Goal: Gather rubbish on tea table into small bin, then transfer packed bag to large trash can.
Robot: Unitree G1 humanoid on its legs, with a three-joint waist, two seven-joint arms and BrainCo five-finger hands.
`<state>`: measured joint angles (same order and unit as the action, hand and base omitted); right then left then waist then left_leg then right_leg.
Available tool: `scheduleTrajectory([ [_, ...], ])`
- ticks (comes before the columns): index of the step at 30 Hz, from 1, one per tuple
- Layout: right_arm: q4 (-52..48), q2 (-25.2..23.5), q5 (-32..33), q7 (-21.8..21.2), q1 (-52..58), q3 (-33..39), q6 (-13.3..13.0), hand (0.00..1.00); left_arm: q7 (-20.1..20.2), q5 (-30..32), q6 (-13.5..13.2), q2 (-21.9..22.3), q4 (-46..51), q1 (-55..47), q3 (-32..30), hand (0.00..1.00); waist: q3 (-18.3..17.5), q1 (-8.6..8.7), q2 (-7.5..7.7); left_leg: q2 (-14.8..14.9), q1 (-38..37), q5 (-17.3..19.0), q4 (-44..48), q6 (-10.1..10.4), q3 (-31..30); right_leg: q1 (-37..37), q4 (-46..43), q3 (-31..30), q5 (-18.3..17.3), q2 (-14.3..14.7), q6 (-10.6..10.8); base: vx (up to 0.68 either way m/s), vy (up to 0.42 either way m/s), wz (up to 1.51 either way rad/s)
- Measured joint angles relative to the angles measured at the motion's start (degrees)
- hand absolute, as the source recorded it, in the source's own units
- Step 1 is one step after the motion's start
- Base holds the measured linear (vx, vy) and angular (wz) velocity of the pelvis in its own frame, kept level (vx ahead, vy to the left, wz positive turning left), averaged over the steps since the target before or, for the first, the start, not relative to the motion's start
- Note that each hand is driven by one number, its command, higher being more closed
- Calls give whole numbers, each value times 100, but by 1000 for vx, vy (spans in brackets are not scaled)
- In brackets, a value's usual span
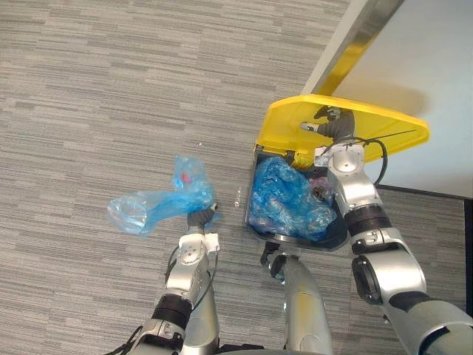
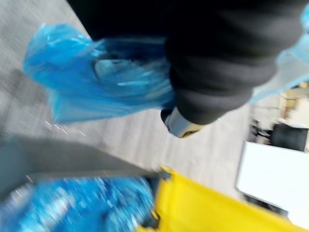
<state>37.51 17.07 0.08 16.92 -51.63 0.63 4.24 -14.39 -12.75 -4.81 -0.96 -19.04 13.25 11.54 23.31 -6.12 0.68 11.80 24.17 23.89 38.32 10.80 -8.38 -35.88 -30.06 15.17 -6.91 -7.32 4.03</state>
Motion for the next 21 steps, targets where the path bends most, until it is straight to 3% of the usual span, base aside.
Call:
scheduleTrajectory([
  [13, 456, 90, 235, 0, -432, 496, 133, 0, 218, -697, -210, 11, 1639, 24, 1480, 100, 16, 55, 30, -37, 63, -5, 87, 11, 27, 0, 54, -37, 78, -10, -40, 0, 0, 0],
  [17, 456, -41, 236, 11, -449, 844, 188, 0, 249, -680, -209, 105, 1669, 493, 2010, 100, 22, 100, 41, -45, -1, -5, 89, 10, 122, 0, 63, -125, 114, -2, -35, 0, -3, -8],
  [21, 456, -154, 242, 16, -509, 851, 208, 0, 219, -413, -209, 246, 1622, 993, 2150, 100, 31, 217, 57, -55, -22, -3, 89, 6, 215, 0, 159, -217, 189, 21, 10, -6, 4, -12],
])
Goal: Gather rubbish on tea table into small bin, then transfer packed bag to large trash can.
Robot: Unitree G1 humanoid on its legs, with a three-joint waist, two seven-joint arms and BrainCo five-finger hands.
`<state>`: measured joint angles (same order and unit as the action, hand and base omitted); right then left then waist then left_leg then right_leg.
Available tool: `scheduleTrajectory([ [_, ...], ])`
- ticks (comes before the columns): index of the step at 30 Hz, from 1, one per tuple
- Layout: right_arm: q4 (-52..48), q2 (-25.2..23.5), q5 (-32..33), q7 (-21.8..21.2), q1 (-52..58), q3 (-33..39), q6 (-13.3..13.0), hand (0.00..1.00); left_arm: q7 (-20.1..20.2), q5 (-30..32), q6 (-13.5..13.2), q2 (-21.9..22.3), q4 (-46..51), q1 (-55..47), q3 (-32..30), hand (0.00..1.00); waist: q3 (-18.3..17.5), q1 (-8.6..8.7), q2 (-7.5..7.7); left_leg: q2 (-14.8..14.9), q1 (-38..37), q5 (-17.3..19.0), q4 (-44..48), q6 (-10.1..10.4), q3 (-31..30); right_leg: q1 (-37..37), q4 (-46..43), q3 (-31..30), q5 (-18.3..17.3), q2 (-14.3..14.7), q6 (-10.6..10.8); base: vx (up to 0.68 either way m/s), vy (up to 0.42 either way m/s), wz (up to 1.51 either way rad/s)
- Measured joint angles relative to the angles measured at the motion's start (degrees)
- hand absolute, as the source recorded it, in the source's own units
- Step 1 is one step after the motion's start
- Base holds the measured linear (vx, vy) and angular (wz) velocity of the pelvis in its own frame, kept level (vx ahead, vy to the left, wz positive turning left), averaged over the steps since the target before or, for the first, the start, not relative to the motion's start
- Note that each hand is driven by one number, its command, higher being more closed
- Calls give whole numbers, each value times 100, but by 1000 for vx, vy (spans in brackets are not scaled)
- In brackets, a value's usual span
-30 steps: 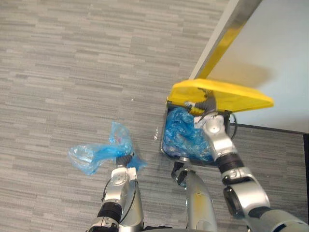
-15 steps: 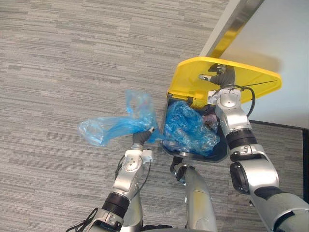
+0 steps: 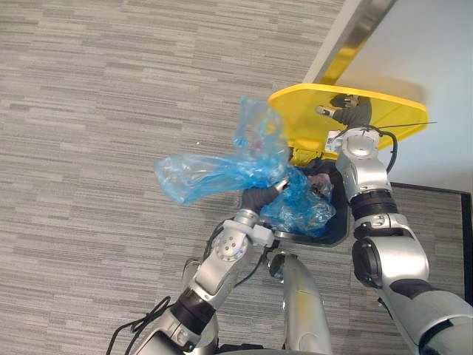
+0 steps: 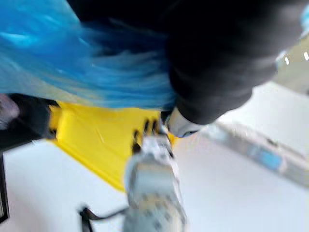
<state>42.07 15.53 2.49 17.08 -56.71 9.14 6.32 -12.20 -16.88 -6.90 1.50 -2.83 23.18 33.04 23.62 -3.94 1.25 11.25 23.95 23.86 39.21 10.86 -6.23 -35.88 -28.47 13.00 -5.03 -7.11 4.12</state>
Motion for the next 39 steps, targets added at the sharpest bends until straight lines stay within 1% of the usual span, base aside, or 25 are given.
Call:
scheduleTrajectory([
  [2, 0, -32, 0, 16, -1, 30, 2, 0, -21, 254, 0, 99, -245, 322, 15, 100, 8, 48, 15, -2, -4, 0, 0, -2, 53, 0, 42, -38, 19, 5, 33, -13, 1, -9],
  [5, -8, -123, -1, 112, -13, 43, 1, 0, -62, 524, 24, 223, -956, 737, -16, 100, 18, 119, 33, -7, -5, 5, 0, -13, 108, 0, 102, -80, 56, 14, 77, -4, 1, -7],
  [6, -68, -204, -1, 153, -13, 46, 0, 0, -126, 613, 62, 266, -1283, 861, -69, 100, 35, 156, 65, -7, -5, 7, 0, -16, 118, 0, 127, -87, 69, 23, 75, 4, -4, -5],
  [9, -135, -237, -2, 157, -13, 16, -6, 0, -143, 730, 189, 338, -1862, 1015, -240, 100, 52, 188, 96, -6, 7, 17, -9, -37, 168, -22, 195, -129, 113, 45, 72, 12, -1, -9],
  [12, -587, -315, -5, 187, 21, -50, -7, 0, -163, 798, 290, 345, -2332, 1120, -497, 100, 86, 219, 135, -37, 132, 37, -1, -75, 340, -246, 210, -317, 165, 61, 122, 17, 10, -20],
  [13, -813, -321, -12, 213, 36, -113, -25, 0, -203, 868, 360, 341, -2518, 1238, -572, 100, 136, 237, 174, -52, 212, 38, 17, -77, 382, -341, 217, -368, 196, 68, 131, 23, 6, -15],
  [14, -1024, -325, -12, 227, 51, -185, -57, 0, -252, 932, 451, 341, -2702, 1356, -671, 100, 209, 291, 207, -54, 283, 38, 67, -79, 407, -406, 215, -395, 216, 74, 126, 30, 8, -11],
  [16, -1333, -329, -12, 247, 88, -317, -147, 0, -280, 1015, 531, 340, -3051, 1591, -821, 100, 384, 419, 212, -43, 386, 48, 219, -96, 412, -440, 199, -399, 260, 80, 80, 20, 21, -6],
  [17, -1521, -329, -13, 277, 154, -376, -198, 0, -288, 1024, 562, 340, -3160, 1670, -885, 100, 408, 453, 223, -46, 463, 72, 250, -136, 451, -529, 183, -435, 268, 80, 72, 15, 27, -9],
  [19, -1674, -330, -13, 317, 220, -492, -308, 0, -301, 1121, 625, 339, -3304, 1796, -985, 100, 415, 480, 226, -53, 650, 88, 342, -166, 514, -716, 169, -503, 299, 86, 61, 24, 20, -12],
  [22, -1674, -419, -13, 316, 367, -711, -340, 0, -348, 1236, 727, 343, -3603, 1945, -1206, 100, 431, 483, 217, -33, 793, 112, 453, -208, 597, -874, 160, -591, 326, 129, 29, 26, 10, -17],
  [23, -1674, -441, -14, 304, 387, -862, -347, 0, -353, 1262, 745, 339, -3698, 2024, -1340, 100, 437, 466, 217, 2, 883, 184, 522, -235, 672, -1015, 144, -666, 348, 178, 42, 15, 4, -26],
  [24, -1674, -441, -14, 303, 377, -918, -358, 0, -354, 1298, 749, 337, -3735, 2072, -1378, 100, 449, 461, 216, 21, 915, 229, 544, -217, 705, -1066, 137, -695, 359, 200, 55, 3, 4, -29],
  [25, -1675, -441, -15, 294, 378, -976, -362, 0, -351, 1342, 762, 331, -3766, 2130, -1403, 0, 458, 465, 217, 28, 982, 268, 579, -220, 734, -1154, 112, -733, 369, 213, 69, 1, 9, -19],
  [28, -1674, -441, -16, 255, 381, -1024, -360, 0, -341, 1461, 776, 312, -3882, 2361, -1445, 0, 606, 483, 215, 25, 1135, 333, 707, -248, 792, -1324, 78, -821, 414, 240, 84, -2, 14, -14],
  [31, -1644, -439, -26, 211, 381, -1112, -359, 0, -349, 1570, 791, 283, -3931, 2362, -1636, 0, 608, 497, 212, 28, 1194, 341, 743, -249, 864, -1415, 77, -894, 450, 264, 54, 21, 12, -12],
  [35, -1623, -437, -27, 158, 345, -1172, -358, 0, -349, 1900, 889, 226, -4000, 2361, -1634, 0, 605, 497, 210, 23, 1157, 342, 768, -253, 905, -1410, 75, -960, 471, 288, 23, 16, 7, -7],
  [39, -1565, -438, -27, 131, 298, -1246, -358, 0, -344, 2144, 906, 191, -4014, 2347, -1632, 0, 597, 498, 204, 11, 1071, 351, 766, -271, 953, -1363, 75, -1010, 497, 290, 5, -11, -7, -4],
])
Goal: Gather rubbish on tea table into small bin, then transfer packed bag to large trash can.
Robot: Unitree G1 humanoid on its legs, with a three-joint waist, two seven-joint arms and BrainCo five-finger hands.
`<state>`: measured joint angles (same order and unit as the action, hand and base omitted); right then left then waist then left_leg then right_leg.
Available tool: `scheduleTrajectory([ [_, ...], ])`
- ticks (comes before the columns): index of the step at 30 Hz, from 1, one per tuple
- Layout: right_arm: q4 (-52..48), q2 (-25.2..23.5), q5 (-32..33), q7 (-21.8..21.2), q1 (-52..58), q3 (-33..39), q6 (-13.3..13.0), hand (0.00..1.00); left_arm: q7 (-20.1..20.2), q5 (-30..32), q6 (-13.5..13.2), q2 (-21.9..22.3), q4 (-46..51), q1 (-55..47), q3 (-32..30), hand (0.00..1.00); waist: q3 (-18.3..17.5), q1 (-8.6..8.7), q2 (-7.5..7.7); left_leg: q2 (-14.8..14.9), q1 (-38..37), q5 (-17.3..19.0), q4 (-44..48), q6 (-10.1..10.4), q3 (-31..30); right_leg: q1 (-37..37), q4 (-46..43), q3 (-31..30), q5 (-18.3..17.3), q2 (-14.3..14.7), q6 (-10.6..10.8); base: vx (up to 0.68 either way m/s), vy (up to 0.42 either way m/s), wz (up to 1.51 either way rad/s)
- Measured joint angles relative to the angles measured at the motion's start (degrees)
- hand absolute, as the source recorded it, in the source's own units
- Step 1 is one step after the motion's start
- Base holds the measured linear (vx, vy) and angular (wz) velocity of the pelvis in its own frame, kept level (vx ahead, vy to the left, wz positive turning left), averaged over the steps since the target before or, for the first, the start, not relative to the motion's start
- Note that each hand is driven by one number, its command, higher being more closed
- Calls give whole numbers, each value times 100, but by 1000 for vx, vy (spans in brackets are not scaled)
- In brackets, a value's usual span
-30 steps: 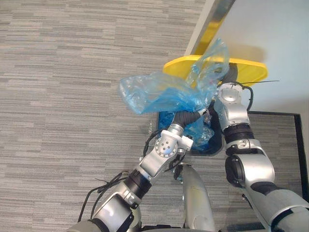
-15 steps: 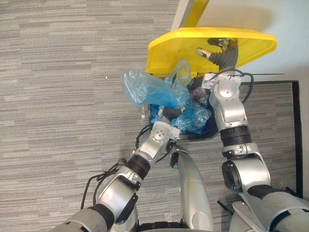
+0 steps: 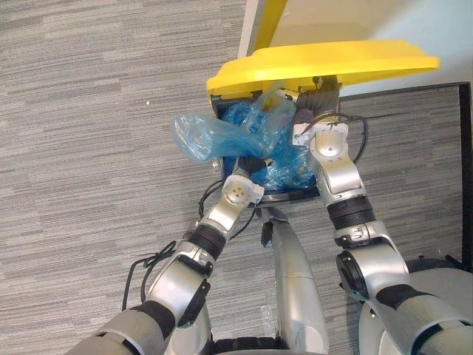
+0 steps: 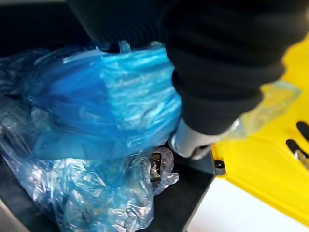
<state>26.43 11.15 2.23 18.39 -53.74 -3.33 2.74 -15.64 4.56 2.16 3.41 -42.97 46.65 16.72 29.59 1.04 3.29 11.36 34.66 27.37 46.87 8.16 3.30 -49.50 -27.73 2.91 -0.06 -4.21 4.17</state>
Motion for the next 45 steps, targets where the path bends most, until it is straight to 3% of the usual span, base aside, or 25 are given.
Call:
scheduleTrajectory([
  [14, 243, 2, -7, -146, 225, -81, 3, 0, 3, 84, -13, -44, 259, -381, 376, 0, -269, -33, -88, -50, -647, -81, -452, 15, 29, 587, 359, -15, 147, 24, 2, 4, -6, -1],
  [19, 155, -32, -35, -163, 838, -5, 2, 0, -1, -72, -35, -49, 822, -894, 440, 0, -348, -108, -202, -79, -1075, -163, -661, 15, 12, 965, 414, 15, 101, 9, -27, 26, -19, 3],
  [22, 155, -158, -234, -201, 1341, 137, 3, 0, 13, -186, -52, -64, 1016, -1295, 476, 0, -578, -148, -286, -100, -1170, -187, -717, 6, -71, 1090, 411, 84, 68, -33, -3, -6, -27, 11],
  [29, 154, -447, -475, -290, 2581, 341, 6, 0, 224, -509, -157, -278, 1546, -2270, 411, 0, -872, -291, -332, -217, -1804, -344, -1261, -134, -200, 1628, 488, 231, -60, -179, 58, -12, -47, 14],
  [36, 150, -509, -682, -420, 3441, 549, 7, 0, 449, -761, -195, -321, 1662, -3381, -450, 0, -1076, -403, -345, -261, -2191, -441, -1497, -106, -449, 1972, 320, 438, -269, -284, 83, 14, -53, 14],
  [41, 106, -655, -740, -495, 3735, 544, 1, 0, 456, -749, -167, -362, 556, -4058, -1626, 0, -1189, -448, -308, -277, -2512, -470, -1491, -38, -421, 2226, 209, 405, -323, -305, 113, 9, -15, -2],
  [45, 82, -803, -890, -608, 4073, 545, -38, 0, 429, -774, -17, -378, -156, -4417, -2267, 0, -1240, -470, -148, -348, -2598, -472, -1373, -3, -308, 2337, 321, 323, -211, -374, 313, -66, 29, -9],
])
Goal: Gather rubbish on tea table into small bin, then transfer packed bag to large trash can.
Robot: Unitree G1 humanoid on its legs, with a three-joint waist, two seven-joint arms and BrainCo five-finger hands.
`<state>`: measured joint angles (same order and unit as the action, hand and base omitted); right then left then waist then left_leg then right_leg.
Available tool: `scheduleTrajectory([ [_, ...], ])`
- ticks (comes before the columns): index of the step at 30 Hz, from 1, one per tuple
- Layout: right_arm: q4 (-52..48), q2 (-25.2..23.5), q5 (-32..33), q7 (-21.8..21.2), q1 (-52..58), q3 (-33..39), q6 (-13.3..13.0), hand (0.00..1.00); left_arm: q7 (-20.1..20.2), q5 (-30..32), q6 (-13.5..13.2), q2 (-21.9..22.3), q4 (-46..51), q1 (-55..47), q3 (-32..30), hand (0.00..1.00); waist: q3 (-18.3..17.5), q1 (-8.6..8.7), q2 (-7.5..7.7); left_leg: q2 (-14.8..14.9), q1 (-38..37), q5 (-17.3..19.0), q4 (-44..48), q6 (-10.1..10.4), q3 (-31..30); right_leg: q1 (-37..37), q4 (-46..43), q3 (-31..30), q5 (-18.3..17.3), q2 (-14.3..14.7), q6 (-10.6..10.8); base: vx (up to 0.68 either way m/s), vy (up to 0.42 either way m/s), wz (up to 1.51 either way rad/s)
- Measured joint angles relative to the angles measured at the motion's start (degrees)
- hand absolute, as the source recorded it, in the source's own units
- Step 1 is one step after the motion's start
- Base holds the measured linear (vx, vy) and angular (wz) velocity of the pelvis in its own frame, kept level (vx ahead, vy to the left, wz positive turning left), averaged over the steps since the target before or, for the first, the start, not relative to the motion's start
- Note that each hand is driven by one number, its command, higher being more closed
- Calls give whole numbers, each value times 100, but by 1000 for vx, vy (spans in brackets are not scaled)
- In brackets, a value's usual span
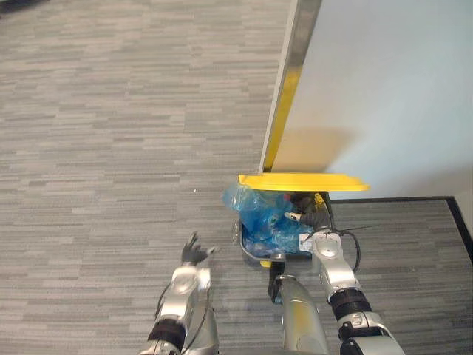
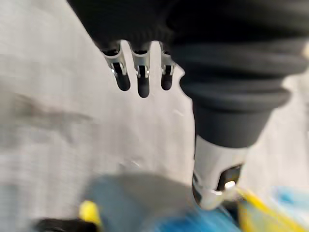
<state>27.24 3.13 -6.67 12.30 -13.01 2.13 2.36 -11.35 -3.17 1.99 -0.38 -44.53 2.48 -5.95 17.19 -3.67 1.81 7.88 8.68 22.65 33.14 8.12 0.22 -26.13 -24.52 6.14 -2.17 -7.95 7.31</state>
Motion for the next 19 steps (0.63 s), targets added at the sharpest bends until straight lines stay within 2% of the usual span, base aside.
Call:
scheduleTrajectory([
  [1, 3, -74, 3, -28, 177, 8, -20, 0, -15, -31, 65, 19, -153, -6, -169, 0, -3, 2, 27, 17, -28, -95, -117, -41, 9, 177, 447, 137, 108, -3, 242, -117, 22, -16],
  [2, 62, -181, 3, -52, 344, -2, -57, 0, -65, -12, 81, 94, -225, -34, -318, 0, 8, -6, -4, 165, -76, -327, -360, 24, 135, -22, -378, 190, -11, -58, -13, -140, 5, -17],
  [3, 166, -282, 1, -64, 451, 6, -91, 0, -99, 19, 93, 102, -276, -62, -394, 0, -29, 29, 63, 143, -93, -407, -454, 19, 141, -190, -1259, 115, -171, -112, -282, -97, -47, -8],
  [4, 580, -473, -2, -103, 699, 118, -179, 0, -102, 89, 95, 103, -355, -49, -561, 0, -140, 61, 219, 137, -222, -563, -660, 70, 150, -149, -2471, -2, -447, -128, -400, -65, -81, 4],
  [5, 963, -602, -14, -125, 830, 259, -191, 0, -105, 102, 92, 103, -375, -79, -642, 0, -240, 35, 302, 136, -284, -647, -798, 111, 165, 38, -2874, -60, -574, -141, -441, -30, -103, 3],
  [6, 1310, -665, -31, -137, 930, 374, -185, 0, -108, 115, 91, 104, -434, -110, -681, 0, -349, 36, 351, 140, -282, -695, -864, 160, 166, 223, -2951, -109, -879, -159, -463, -22, -149, -13],
  [7, 1794, -656, -101, -169, 1031, 579, -186, 0, -98, 147, 94, 151, -523, -13, -810, 0, -426, 52, 398, 150, -265, -722, -896, 207, 194, 403, -2542, -63, -1013, -46, -393, -40, -117, -34],
  [8, 2149, -685, -137, -174, 1087, 837, -170, 0, -90, 150, 112, 228, -702, 44, -978, 0, -512, 34, 214, 280, -210, -775, -1062, 145, 195, 605, -1837, -45, -1008, 243, -383, -85, -97, -66],
  [9, 2349, -642, -182, -153, 1142, 1056, -134, 0, -89, 156, 111, 354, -821, 12, -1125, 0, -680, -14, 7, 503, -156, -905, -1354, -47, 248, 950, -906, -95, -1160, 512, -433, -76, -82, -77],
  [10, 2416, -629, -221, -138, 1233, 1235, -115, 0, -88, 174, 114, 432, -881, 15, -1278, 0, -723, -18, 51, 540, -205, -1074, -1555, 48, 457, 983, -1173, -52, -1385, 409, -595, -33, -103, -62],
  [11, 2607, -643, -201, -91, 1346, 1374, -79, 0, -89, 191, 117, 392, -1006, 113, -1333, 0, -744, 71, 246, 275, -340, -1295, -1742, 244, 574, 1214, -948, -86, -1831, 196, -596, 14, -123, -37],
  [13, 2759, -470, -224, -57, 1414, 1478, -24, 0, -87, 190, 133, 378, -1137, 183, -1315, 0, -823, 75, 65, 413, -493, -1509, -1983, 35, 684, 1411, -538, -53, -1490, 386, -644, -78, -79, -24],
  [16, 2809, -468, -218, -3, 1512, 1576, 43, 0, -87, 182, 118, 389, -1146, 98, -1353, 0, -1015, 72, -2, 455, -676, -1596, -2303, -100, 743, 1535, -174, -57, -1326, 484, -664, -112, -3, -8],
  [19, 2837, -459, -165, -4, 1517, 1579, 44, 0, -87, 182, 116, 464, -1196, -76, -1554, 0, -1140, 72, -71, 400, -722, -1672, -2492, -161, 851, 1614, 156, -125, -1147, 486, -494, -82, 76, -9],
])
